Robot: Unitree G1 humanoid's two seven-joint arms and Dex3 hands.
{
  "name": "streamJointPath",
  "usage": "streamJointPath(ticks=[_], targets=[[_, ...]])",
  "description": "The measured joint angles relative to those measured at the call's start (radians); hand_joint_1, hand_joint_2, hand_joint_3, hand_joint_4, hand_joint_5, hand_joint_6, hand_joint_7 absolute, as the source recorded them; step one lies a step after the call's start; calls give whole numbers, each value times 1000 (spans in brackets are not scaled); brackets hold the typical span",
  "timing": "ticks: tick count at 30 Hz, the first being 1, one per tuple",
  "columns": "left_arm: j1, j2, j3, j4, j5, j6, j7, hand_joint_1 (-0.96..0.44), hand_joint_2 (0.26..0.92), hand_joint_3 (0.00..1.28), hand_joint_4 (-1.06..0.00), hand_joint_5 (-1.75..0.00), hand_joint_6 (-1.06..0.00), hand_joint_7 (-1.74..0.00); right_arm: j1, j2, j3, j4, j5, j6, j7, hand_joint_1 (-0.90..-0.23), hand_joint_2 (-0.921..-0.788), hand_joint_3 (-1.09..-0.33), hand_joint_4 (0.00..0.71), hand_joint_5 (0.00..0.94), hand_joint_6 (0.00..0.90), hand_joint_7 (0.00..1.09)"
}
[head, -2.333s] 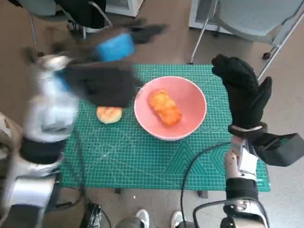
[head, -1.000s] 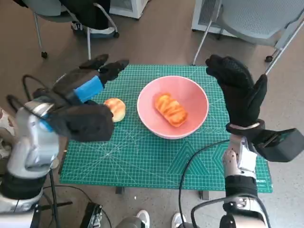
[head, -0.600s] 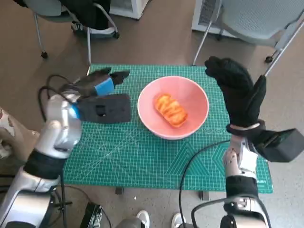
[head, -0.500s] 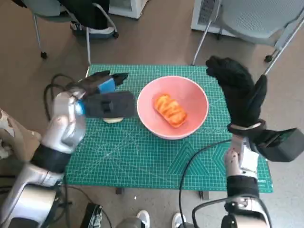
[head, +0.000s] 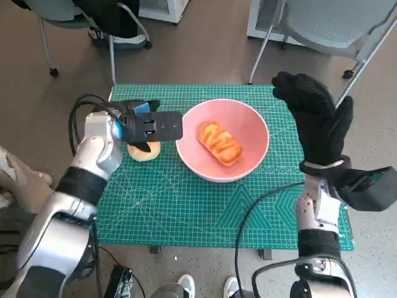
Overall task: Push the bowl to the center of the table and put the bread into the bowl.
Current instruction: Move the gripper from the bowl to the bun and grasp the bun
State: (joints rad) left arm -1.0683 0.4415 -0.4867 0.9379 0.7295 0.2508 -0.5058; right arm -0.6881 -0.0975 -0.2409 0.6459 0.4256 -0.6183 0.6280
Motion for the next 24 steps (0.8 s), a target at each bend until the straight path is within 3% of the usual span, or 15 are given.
streamJointPath(ticks=[24], targets=[[-72,-58,-37,289,0,-73,76,-476,699,5,1,1,-86,-3,0,0,4,1,-6,-1,-11,-664,-921,-823,186,2,12,507]])
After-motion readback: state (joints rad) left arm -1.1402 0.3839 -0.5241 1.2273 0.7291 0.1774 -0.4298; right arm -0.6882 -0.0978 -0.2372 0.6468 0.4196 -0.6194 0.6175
